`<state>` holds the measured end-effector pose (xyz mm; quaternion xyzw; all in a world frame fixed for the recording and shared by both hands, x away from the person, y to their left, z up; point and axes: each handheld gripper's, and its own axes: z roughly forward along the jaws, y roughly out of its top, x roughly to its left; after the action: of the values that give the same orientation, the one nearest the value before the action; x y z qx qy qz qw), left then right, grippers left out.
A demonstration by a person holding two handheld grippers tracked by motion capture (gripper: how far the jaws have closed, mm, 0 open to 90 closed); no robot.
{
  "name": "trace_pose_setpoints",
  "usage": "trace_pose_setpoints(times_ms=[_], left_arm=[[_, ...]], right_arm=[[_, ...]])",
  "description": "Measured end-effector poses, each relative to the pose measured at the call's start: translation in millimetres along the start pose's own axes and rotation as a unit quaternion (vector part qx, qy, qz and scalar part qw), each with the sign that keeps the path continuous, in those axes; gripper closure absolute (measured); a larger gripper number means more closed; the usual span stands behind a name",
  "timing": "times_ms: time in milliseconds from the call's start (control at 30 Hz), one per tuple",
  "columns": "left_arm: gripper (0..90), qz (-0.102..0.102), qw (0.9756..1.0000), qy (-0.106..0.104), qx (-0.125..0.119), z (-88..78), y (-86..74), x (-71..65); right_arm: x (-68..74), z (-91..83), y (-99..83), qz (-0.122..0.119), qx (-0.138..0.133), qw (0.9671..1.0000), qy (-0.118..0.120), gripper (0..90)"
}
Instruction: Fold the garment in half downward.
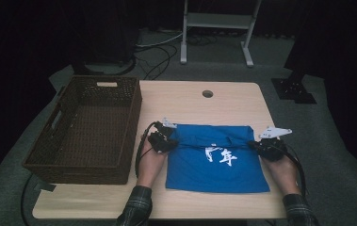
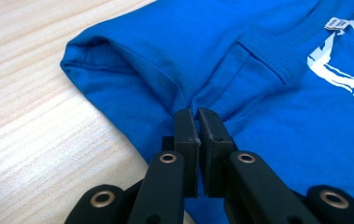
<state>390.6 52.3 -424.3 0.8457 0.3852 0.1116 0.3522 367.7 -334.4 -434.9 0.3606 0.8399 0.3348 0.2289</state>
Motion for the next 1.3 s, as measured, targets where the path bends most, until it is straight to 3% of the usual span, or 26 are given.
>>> trace_pose_setpoints(times_ms=[233, 400, 533, 700, 1000, 1167, 1300], left_arm=[[87.2, 0.002, 0.9991, -0.015, -0.039, -29.5, -22.4, -20.2], [87.1, 0.006, 0.9991, -0.021, -0.037, -42.7, -40.4, -35.8], [87.1, 0.011, 0.9996, -0.018, -0.017, -37.8, -50.4, -43.4], [87.1, 0.008, 0.9998, -0.010, -0.014, -31.7, -45.5, -38.5], [87.0, -0.011, 0.9996, 0.024, 0.004, -18.9, -23.5, -22.3], [87.0, -0.021, 0.9996, 0.018, -0.004, -18.0, -20.9, -16.8], [87.0, -0.015, 0.9996, 0.009, -0.022, -30.6, -25.5, -21.9]], right_arm=[[19.9, -36.3, -4.8, -0.016, -0.018, 0.9997, -0.002, 88.2], [38.1, -55.4, -15.1, -0.024, -0.014, 0.9996, 0.004, 88.2], [49.7, -58.2, -29.6, -0.033, 0.012, 0.9993, 0.010, 88.2], [45.7, -48.2, -32.1, -0.029, 0.024, 0.9992, 0.015, 88.3], [22.3, -20.3, -11.8, -0.013, 0.020, 0.9996, 0.016, 88.2], [14.5, -12.9, -7.1, -0.004, 0.016, 0.9998, 0.012, 88.2], [20.0, -24.5, -7.3, -0.013, 0.009, 0.9999, 0.005, 88.3]])
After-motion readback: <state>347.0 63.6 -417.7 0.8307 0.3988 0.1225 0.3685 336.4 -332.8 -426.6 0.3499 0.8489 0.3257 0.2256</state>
